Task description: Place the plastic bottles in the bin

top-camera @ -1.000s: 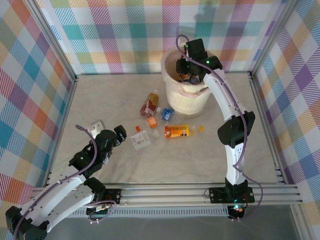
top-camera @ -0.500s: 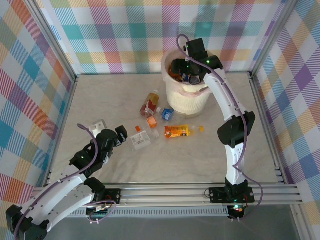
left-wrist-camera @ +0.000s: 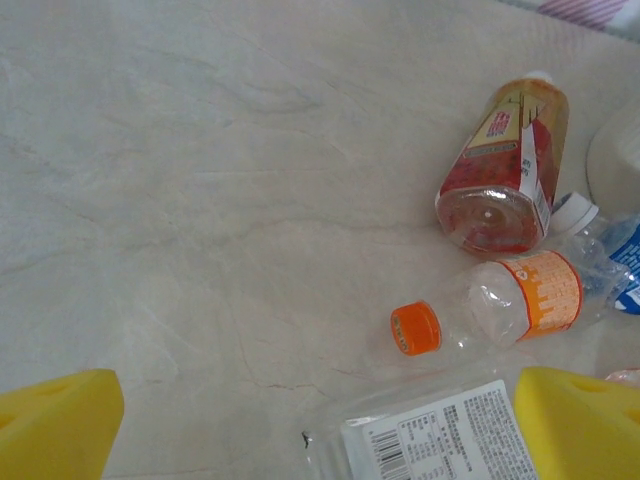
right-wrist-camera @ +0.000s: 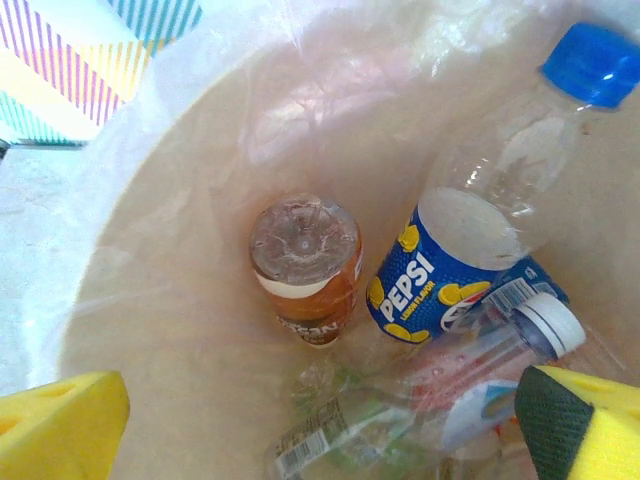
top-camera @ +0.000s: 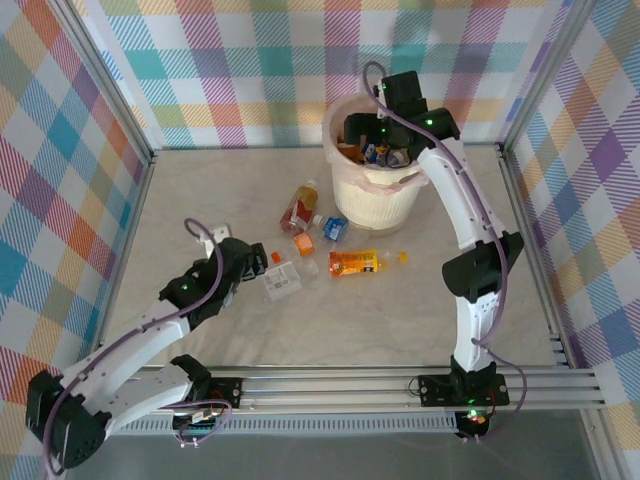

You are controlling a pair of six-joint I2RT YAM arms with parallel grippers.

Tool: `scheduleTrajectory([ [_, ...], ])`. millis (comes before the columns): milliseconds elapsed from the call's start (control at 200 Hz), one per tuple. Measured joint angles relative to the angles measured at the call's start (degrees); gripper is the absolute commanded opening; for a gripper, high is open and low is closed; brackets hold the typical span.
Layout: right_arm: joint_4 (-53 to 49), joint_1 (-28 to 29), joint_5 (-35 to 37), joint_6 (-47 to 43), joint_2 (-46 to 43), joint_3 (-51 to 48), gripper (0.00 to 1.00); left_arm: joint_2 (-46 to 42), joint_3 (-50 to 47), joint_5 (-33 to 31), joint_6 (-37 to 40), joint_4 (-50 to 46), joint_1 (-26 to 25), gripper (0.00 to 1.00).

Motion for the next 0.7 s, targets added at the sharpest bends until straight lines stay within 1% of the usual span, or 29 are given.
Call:
scheduleTrajectory([
  [155, -1.2, 0.0, -0.2, 0.0, -3.5, -0.2, 1.0, 10.7, 6.9, 1.7, 3.0, 0.1, 0.2, 1.0],
  [245, -1.5, 0.0, -0.1, 0.0, -6.7, -3.2, 1.0, 16.7, 10.8, 3.1, 4.8, 0.2, 0.7, 1.0],
  [385, -0.9, 0.0, 0.9, 0.0, -14.0, -12.9, 1.0, 25.1, 16.3, 5.8, 7.3, 0.8, 1.7, 1.0],
  [565, 2.6, 0.0, 2.8, 0.2, -24.4, -28.8, 1.0, 35.2, 24.2, 8.7, 10.4, 1.4, 2.9, 1.0],
  [700, 5.0, 0.0, 4.0, 1.3, -31.2, -38.7, 1.0, 42.4, 31.1, 10.6, 12.5, 1.3, 4.0, 1.0],
])
